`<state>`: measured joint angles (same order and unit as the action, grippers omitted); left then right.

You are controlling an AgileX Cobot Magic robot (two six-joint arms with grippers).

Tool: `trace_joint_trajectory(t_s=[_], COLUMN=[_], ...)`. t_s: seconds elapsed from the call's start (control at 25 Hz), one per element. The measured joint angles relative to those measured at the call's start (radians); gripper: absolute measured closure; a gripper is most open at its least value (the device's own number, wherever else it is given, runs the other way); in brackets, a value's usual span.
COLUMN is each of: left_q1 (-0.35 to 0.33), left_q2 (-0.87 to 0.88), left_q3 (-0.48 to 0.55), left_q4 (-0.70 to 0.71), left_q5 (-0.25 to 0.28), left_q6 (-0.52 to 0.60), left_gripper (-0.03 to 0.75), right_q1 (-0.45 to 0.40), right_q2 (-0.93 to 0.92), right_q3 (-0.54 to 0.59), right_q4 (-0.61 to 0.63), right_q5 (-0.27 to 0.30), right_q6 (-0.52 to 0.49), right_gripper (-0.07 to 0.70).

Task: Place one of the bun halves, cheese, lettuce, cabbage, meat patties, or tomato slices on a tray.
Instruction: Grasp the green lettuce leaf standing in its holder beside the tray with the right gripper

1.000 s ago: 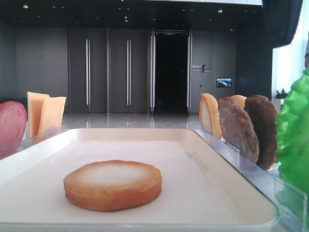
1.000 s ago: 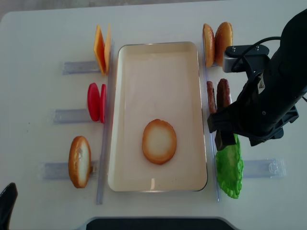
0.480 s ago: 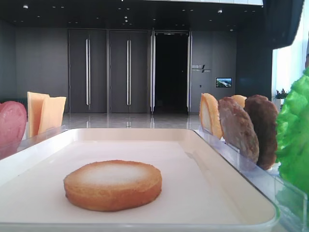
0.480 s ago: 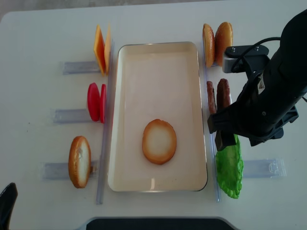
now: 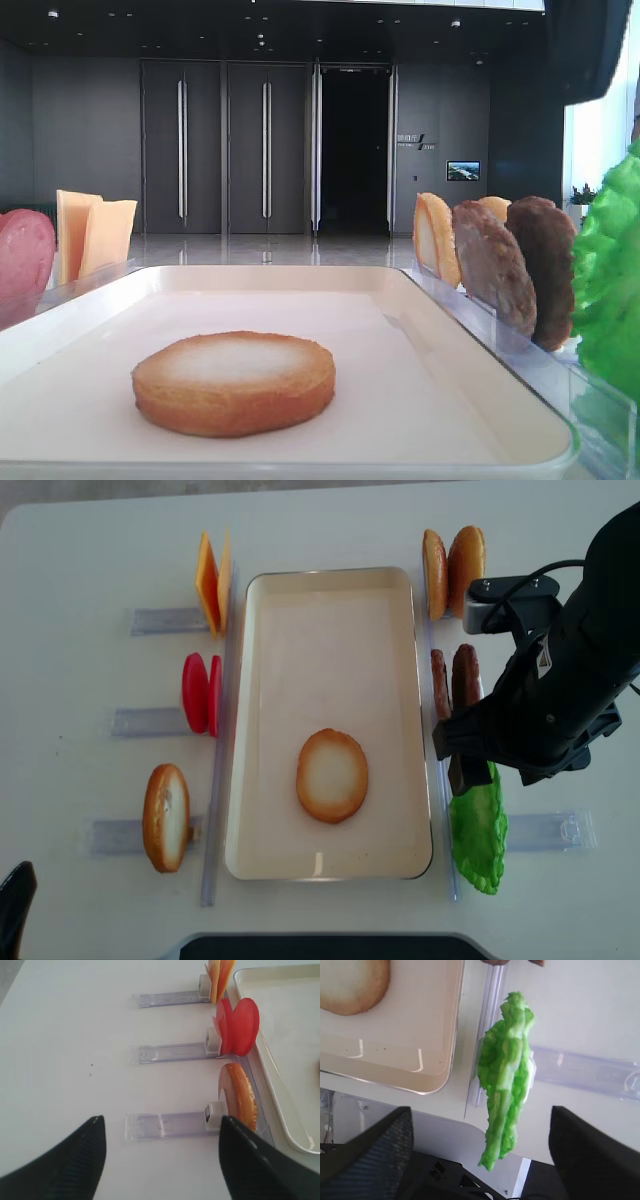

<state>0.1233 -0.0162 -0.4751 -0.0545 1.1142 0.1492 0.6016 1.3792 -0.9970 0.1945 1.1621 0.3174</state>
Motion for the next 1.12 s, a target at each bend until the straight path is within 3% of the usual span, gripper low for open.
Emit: trace_joint_trajectory(t_s=[0.76, 0.92, 1.12], left_q1=[0.000, 0.000, 0.000], left_q2=[0.000, 0.000, 0.000], left_q3=[0.000, 0.000, 0.000], left_q4=[0.000, 0.000, 0.000], left_q5=[0.000, 0.000, 0.000], left_q6=[0.000, 0.000, 0.000], left_gripper=[0.181, 0.181, 0.181], right_q1=[0.000, 0.000, 0.000], right_q2=[0.060, 0.060, 0.060], right_q3=[0.003, 0.003, 0.003], right_q4=[0.000, 0.000, 0.000], right_q5=[-0.027, -0.018, 0.001], right_q6=[-0.026, -0.026, -0.026], right_gripper=[0.113, 0.199, 0.370])
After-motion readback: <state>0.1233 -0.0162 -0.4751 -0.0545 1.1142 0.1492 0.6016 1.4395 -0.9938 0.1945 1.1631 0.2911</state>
